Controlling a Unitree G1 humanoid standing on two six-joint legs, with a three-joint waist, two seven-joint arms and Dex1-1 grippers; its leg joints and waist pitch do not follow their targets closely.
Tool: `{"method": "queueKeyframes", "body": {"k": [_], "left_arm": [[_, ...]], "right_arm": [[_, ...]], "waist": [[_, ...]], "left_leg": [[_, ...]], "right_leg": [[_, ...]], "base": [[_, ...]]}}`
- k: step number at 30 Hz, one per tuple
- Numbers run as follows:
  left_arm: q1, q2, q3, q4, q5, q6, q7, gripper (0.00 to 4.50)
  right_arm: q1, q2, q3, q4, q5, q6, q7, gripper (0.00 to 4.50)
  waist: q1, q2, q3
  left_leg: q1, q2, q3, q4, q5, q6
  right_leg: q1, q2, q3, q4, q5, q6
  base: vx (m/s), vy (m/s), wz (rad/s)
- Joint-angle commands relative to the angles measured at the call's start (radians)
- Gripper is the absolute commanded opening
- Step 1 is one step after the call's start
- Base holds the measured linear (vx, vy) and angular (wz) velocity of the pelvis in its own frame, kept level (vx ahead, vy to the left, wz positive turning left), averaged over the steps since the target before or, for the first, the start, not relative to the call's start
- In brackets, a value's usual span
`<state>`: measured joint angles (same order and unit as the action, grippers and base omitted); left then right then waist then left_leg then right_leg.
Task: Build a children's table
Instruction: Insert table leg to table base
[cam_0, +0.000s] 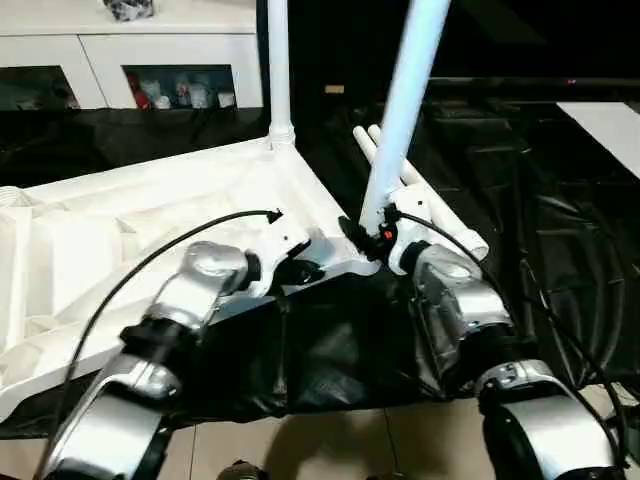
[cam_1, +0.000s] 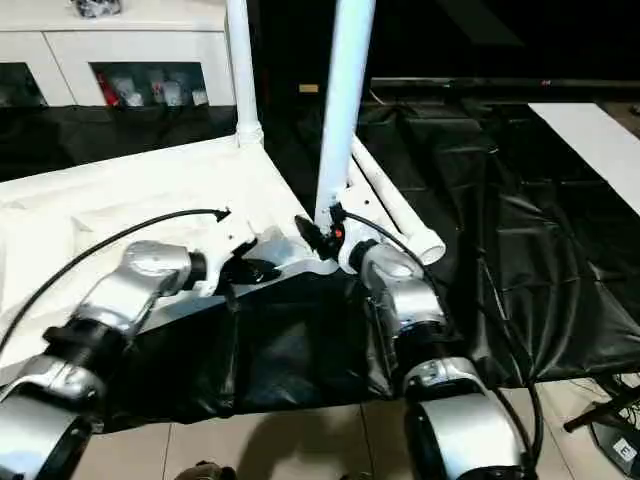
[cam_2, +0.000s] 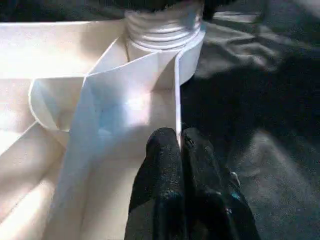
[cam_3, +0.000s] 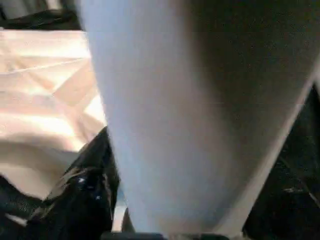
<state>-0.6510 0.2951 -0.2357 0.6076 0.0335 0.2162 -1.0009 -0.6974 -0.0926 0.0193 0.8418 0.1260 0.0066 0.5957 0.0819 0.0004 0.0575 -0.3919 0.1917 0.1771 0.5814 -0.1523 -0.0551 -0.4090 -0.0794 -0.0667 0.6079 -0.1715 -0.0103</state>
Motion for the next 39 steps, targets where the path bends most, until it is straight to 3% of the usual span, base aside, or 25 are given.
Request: {"method": "queueKeyframes", "body": {"k": [1, 4, 9, 16, 23, 28, 33, 37, 38, 39], "left_arm": [[-0.023, -0.007, 0.016, -0.077, -0.047, -0.06, -0.042, 0.0], [-0.013, 0.018, 0.005, -0.075, -0.05, -0.088, -0.093, 0.0], [-0.002, 0.061, -0.016, -0.063, -0.065, -0.132, -0.205, 0.0], [-0.007, 0.083, -0.029, -0.036, -0.076, -0.17, -0.3, 0.0], [-0.017, 0.105, -0.054, 0.004, -0.065, -0.22, -0.37, 0.0], [-0.023, 0.108, -0.053, 0.024, -0.055, -0.235, -0.387, 0.0], [-0.033, 0.103, -0.045, 0.05, -0.054, -0.235, -0.374, 0.0], [-0.053, 0.066, -0.015, 0.082, -0.035, -0.186, -0.229, 0.0], [-0.058, 0.055, -0.007, 0.091, -0.027, -0.178, -0.187, 0.0], [-0.063, 0.039, 0.005, 0.097, -0.026, -0.163, -0.142, 0.0]], "right_arm": [[0.023, 0.002, 0.038, -0.005, 0.008, 0.005, 0.049, 3.39], [0.037, -0.03, 0.057, -0.03, 0.0, 0.0, 0.118, 3.8], [0.078, -0.106, 0.098, -0.105, 0.001, 0.017, 0.322, 3.8], [0.109, -0.182, 0.145, -0.17, 0.009, 0.037, 0.479, 3.8], [0.121, -0.216, 0.166, -0.211, 0.014, 0.06, 0.577, 3.21], [0.128, -0.219, 0.176, -0.223, 0.014, 0.073, 0.598, 2.82], [0.135, -0.198, 0.17, -0.227, 0.019, 0.095, 0.589, 2.76], [0.115, -0.115, 0.112, -0.162, 0.011, 0.086, 0.388, 2.75], [0.107, -0.095, 0.103, -0.138, 0.001, 0.078, 0.329, 2.75], [0.094, -0.069, 0.091, -0.105, -0.011, 0.072, 0.253, 2.75]], "waist": [[-0.002, 0.007, -0.076], [0.005, 0.008, -0.075], [0.014, 0.014, -0.071], [0.027, 0.012, -0.071], [0.03, 0.012, -0.073], [0.03, 0.01, -0.073], [0.032, 0.011, -0.072], [0.027, 0.011, -0.069], [0.023, 0.0, -0.07], [0.022, 0.006, -0.068]], "left_leg": [[0.023, 0.037, -0.01, -0.068, -0.25, 0.016], [0.023, 0.038, -0.007, -0.067, -0.245, 0.025], [0.027, 0.042, -0.006, -0.069, -0.289, 0.015], [0.028, 0.043, -0.006, -0.067, -0.293, 0.014], [0.026, 0.043, -0.007, -0.066, -0.285, 0.016], [0.027, 0.044, -0.008, -0.067, -0.288, 0.013], [0.027, 0.043, -0.007, -0.067, -0.291, 0.011], [0.03, 0.042, -0.01, -0.07, -0.315, -0.013], [0.029, 0.042, -0.01, -0.071, -0.315, -0.015], [0.032, 0.041, -0.012, -0.072, -0.322, -0.021]], "right_leg": [[0.052, -0.064, 0.044, -0.063, -0.126, -0.241], [0.052, -0.064, 0.043, -0.063, -0.128, -0.242], [0.049, -0.062, 0.043, -0.068, -0.191, -0.233], [0.047, -0.064, 0.044, -0.07, -0.224, -0.228], [0.048, -0.065, 0.043, -0.067, -0.208, -0.234], [0.048, -0.066, 0.042, -0.065, -0.203, -0.241], [0.047, -0.066, 0.043, -0.067, -0.219, -0.24], [0.042, -0.07, 0.044, -0.072, -0.277, -0.227], [0.043, -0.07, 0.044, -0.073, -0.288, -0.222], [0.041, -0.072, 0.043, -0.076, -0.321, -0.213]], "base": [[0.0, 0.0, 0.0], [0.0, 0.0, 0.0], [0.0, 0.0, 0.0], [0.0, 0.0, 0.0], [0.0, 0.0, 0.0], [0.0, 0.0, 0.0], [0.0, 0.0, 0.0], [0.0, 0.0, 0.0], [0.0, 0.0, 0.0], [0.0, 0.0, 0.0]]}}
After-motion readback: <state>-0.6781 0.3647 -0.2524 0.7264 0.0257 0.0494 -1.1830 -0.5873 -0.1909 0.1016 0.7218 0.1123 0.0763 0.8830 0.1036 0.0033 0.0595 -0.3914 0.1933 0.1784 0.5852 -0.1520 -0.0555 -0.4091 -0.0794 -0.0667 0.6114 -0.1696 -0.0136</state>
